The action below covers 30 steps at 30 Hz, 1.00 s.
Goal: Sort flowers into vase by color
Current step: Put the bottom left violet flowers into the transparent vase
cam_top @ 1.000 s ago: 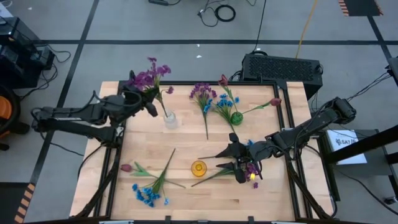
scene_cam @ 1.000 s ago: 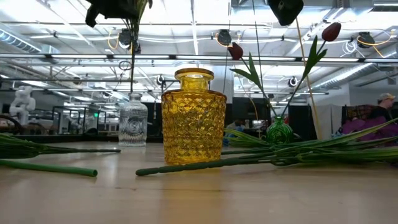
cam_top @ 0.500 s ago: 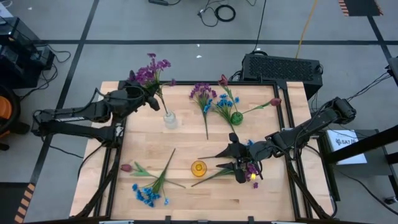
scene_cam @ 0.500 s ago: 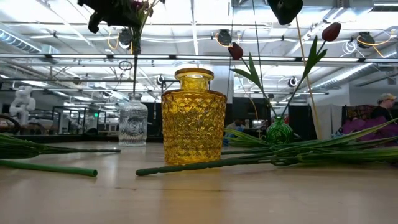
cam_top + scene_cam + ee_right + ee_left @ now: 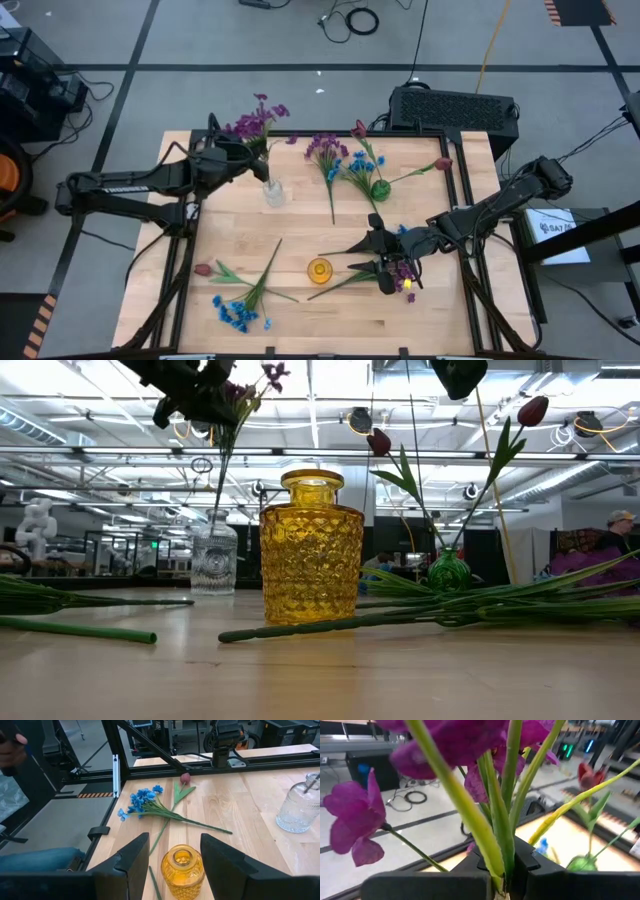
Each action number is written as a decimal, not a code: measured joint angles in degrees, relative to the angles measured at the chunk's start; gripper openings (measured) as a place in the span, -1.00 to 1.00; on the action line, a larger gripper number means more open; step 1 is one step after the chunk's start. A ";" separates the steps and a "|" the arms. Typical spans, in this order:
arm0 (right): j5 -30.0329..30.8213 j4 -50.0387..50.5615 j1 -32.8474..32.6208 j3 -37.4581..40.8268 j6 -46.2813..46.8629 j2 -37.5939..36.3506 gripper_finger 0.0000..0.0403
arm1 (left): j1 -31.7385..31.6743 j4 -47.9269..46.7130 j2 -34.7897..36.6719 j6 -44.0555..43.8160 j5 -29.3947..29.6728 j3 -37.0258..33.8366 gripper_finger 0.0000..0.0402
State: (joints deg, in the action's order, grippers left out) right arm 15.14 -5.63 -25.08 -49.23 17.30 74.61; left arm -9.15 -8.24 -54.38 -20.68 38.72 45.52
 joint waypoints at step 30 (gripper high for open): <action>-0.01 0.78 -0.01 0.00 0.39 0.02 -0.16 | 5.87 -26.06 -1.04 -7.84 -4.77 0.07 -0.21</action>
State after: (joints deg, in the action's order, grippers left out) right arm 15.13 -4.85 -25.09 -49.23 17.69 74.63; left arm -3.28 -34.30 -55.42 -28.52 33.96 45.58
